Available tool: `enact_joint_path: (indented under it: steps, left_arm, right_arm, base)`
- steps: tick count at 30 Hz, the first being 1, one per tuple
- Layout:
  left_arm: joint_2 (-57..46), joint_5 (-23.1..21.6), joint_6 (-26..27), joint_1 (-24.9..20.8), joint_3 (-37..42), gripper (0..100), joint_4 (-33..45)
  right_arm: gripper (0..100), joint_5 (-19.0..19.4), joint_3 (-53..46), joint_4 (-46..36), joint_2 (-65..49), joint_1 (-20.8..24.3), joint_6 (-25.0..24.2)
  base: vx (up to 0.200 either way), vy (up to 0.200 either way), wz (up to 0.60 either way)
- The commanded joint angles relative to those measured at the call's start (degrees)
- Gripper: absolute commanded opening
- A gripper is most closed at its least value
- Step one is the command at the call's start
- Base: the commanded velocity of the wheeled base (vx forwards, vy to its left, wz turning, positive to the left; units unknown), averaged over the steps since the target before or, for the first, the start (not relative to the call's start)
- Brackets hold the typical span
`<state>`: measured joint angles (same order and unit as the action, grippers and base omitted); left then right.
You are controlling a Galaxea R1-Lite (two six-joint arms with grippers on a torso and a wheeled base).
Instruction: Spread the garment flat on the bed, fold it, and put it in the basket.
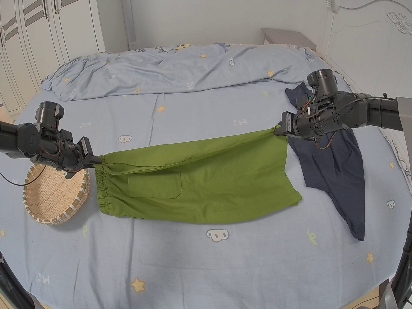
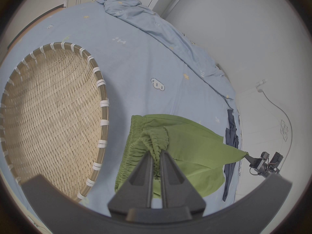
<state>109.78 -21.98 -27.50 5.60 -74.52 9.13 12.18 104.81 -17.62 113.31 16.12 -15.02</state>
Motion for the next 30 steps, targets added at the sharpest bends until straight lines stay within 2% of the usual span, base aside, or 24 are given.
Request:
enact_joint_path:
  steps: [1,13,30]
  left_arm:
    - [1.2,0.1,0.0,0.3,-0.8,0,0.0]
    - [3.3,0.1,-0.1,0.6,-3.8,0,0.0]
    - [5.8,0.1,-0.2,0.6,-6.7,0,0.1]
  right_arm:
    - [0,0.0,0.0,1.8,1.7,0.1,-0.1]
    - [0,0.1,-0.8,5.0,2.9,0.5,-0.4]
    - [0,0.0,-0.7,5.3,4.4,0.8,-0.4]
  base:
    - [0.0,0.0,0.0]
    - [0.0,0.0,0.0]
    - [0.0,0.0,0.0]
